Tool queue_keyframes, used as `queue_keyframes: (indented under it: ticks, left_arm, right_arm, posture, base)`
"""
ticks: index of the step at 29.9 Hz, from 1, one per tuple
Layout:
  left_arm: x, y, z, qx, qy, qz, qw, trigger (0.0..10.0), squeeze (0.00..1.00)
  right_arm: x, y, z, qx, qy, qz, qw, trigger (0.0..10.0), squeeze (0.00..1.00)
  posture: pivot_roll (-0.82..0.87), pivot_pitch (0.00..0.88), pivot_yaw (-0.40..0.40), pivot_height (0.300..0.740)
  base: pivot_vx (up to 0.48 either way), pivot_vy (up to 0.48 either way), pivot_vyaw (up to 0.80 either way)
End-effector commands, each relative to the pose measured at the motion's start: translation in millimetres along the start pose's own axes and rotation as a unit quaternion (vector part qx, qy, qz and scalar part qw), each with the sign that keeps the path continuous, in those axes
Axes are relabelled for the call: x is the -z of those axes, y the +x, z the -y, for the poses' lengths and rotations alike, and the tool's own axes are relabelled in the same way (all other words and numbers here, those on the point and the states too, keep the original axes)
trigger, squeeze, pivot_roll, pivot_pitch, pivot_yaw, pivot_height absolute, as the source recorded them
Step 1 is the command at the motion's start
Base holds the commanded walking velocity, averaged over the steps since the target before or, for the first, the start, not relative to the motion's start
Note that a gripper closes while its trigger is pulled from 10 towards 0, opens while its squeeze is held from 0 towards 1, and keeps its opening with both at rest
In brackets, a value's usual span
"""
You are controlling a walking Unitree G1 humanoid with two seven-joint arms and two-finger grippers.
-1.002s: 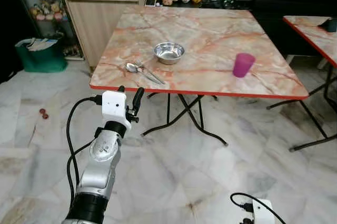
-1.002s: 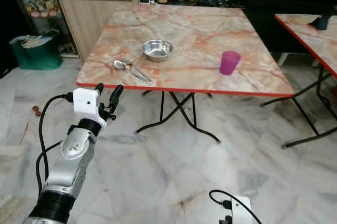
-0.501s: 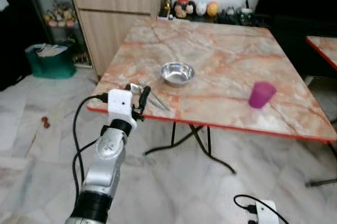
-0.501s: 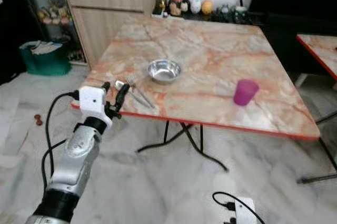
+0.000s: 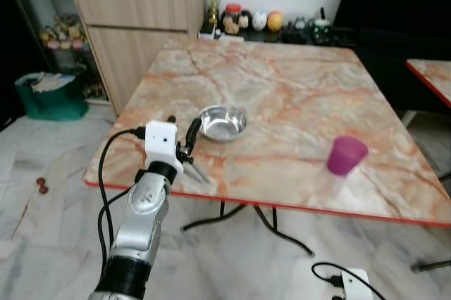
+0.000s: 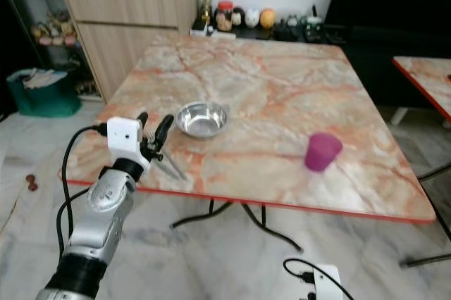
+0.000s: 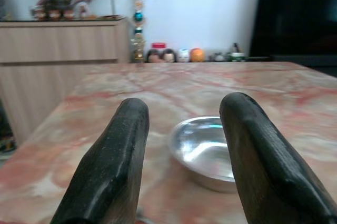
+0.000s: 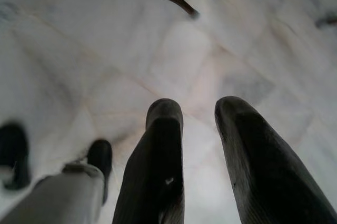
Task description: Setting the table
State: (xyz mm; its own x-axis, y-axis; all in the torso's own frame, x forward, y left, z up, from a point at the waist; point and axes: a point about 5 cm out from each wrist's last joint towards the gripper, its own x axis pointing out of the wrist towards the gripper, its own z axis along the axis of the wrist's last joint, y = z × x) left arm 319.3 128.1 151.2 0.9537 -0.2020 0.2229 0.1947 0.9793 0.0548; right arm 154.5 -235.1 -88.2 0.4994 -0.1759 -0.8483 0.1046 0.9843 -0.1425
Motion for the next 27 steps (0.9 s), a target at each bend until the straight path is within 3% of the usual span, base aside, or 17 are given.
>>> queue_keyframes:
  ticks: [1, 9, 14, 18, 24, 27]
  left_arm:
    - [-2, 0.8, -4.3, -0.003, 0.003, 0.002, 1.0, 10.0, 0.0]
    - [-4, 0.6, -4.4, 0.006, 0.012, 0.007, 1.0, 10.0, 0.0]
    - [-3, 1.7, -10.5, -0.004, -0.016, -0.001, 1.0, 10.0, 0.0]
    - [-12, 7.8, -13.0, -0.014, -0.062, 0.005, 0.998, 10.0, 0.0]
    - [-20, 17.8, -17.3, -0.019, -0.111, -0.017, 0.994, 10.0, 0.0]
    - [-16, 22.9, -16.4, -0.006, -0.13, -0.053, 0.99, 10.0, 0.0]
  right_arm:
    - [-5, 1.0, -4.0, -0.006, -0.001, 0.006, 1.0, 10.0, 0.0]
    - [-6, 1.0, -4.0, -0.01, -0.028, 0.01, 0.999, 10.0, 0.0]
    - [-5, 1.0, -4.1, -0.008, -0.034, 0.0, 0.999, 10.0, 0.0]
    - [-3, 1.1, -4.6, -0.011, -0.033, -0.009, 0.999, 10.0, 0.0]
    - [-3, 1.2, -6.1, -0.016, -0.038, -0.013, 0.999, 10.0, 0.0]
    - [-3, 1.2, -6.5, -0.014, -0.03, -0.013, 0.999, 10.0, 0.0]
  posture:
    - [0.12, 0.0, -0.064, 0.74]
    - [0.13, 0.0, -0.066, 0.74]
    - [0.12, 0.0, -0.063, 0.74]
    - [0.12, 0.0, -0.058, 0.74]
    - [0.12, 0.0, -0.05, 0.74]
    - [0.11, 0.0, -0.047, 0.74]
  base:
    - [0.401, 0.0, 0.0]
    - [0.33, 0.0, 0.0]
    - [0.0, 0.0, 0.0]
    - [0.0, 0.0, 0.0]
    - [0.0, 0.0, 0.0]
    - [0.0, 0.0, 0.0]
